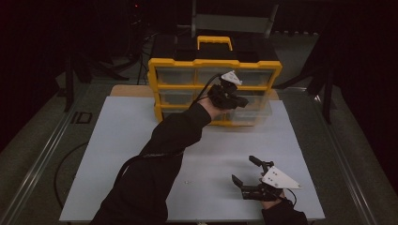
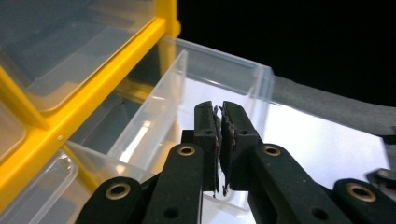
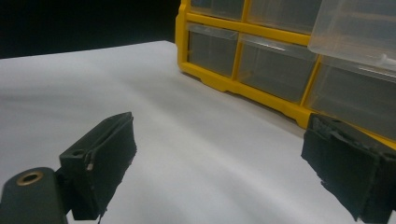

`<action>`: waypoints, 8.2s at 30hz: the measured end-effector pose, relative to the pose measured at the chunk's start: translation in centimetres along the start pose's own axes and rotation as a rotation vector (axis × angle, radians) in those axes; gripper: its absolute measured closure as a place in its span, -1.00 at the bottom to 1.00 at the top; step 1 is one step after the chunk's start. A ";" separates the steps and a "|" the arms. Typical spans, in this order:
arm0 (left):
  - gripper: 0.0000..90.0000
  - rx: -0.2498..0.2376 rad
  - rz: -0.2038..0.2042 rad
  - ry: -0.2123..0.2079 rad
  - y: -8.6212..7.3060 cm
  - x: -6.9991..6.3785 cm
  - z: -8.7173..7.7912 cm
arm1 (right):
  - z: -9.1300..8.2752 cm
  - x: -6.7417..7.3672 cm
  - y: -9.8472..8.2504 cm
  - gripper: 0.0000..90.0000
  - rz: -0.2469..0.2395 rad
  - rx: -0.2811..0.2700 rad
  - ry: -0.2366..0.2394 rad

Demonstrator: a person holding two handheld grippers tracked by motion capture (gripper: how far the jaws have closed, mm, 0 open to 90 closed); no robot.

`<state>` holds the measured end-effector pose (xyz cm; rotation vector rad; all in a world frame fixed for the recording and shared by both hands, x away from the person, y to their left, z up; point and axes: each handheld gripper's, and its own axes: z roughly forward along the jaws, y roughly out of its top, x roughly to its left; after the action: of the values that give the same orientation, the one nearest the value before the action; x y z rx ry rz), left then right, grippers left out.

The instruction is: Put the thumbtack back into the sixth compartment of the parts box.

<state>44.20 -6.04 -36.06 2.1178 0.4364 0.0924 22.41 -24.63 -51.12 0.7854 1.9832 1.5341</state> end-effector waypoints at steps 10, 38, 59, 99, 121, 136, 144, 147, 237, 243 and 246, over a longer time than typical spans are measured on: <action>0.51 0.001 -0.013 0.018 0.1 0.0 0.2 | 0.0 0.0 0.0 -0.79 0.002 0.001 0.003; -0.97 -0.006 0.008 -0.071 -3.2 -1.8 -3.1 | 0.1 0.0 0.0 -0.79 -0.002 0.004 0.001; -0.97 -0.013 0.016 -0.094 -8.0 -3.1 -6.4 | 0.1 0.2 0.1 -0.79 -0.003 0.008 -0.002; -0.93 0.062 -0.024 -0.176 -20.3 -5.5 -9.6 | 0.3 0.2 0.0 -0.79 -0.012 0.018 -0.001; 0.02 0.178 -0.031 -0.165 -25.5 -6.2 -7.5 | 0.4 0.1 0.0 -0.79 -0.012 0.022 -0.001; 0.84 0.230 -0.013 -0.165 -26.2 -6.4 -6.4 | 0.4 0.1 0.0 -0.79 -0.012 0.022 -0.004; 0.91 0.228 -0.011 -0.162 -25.8 -6.3 -6.4 | 0.3 0.1 0.0 -0.79 -0.013 0.023 -0.004; 0.91 0.212 -0.018 -0.155 -25.1 -6.0 -6.7 | 0.3 0.1 0.0 -0.79 -0.015 0.022 -0.004; 0.21 0.040 -0.008 -0.029 0.3 0.6 -0.5 | 0.2 0.1 0.2 -0.79 0.005 0.005 -0.004; 0.06 0.019 -0.007 -0.033 -0.7 0.1 -1.7 | 0.2 0.1 0.2 -0.79 -0.001 0.010 -0.004; -0.02 0.016 -0.006 -0.034 -1.1 0.0 -2.2 | 0.2 0.1 0.2 -0.79 -0.002 0.009 -0.006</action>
<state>43.39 -3.76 -35.78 2.1304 0.4244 0.0495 22.55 -24.39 -50.95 0.7903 1.9870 1.5215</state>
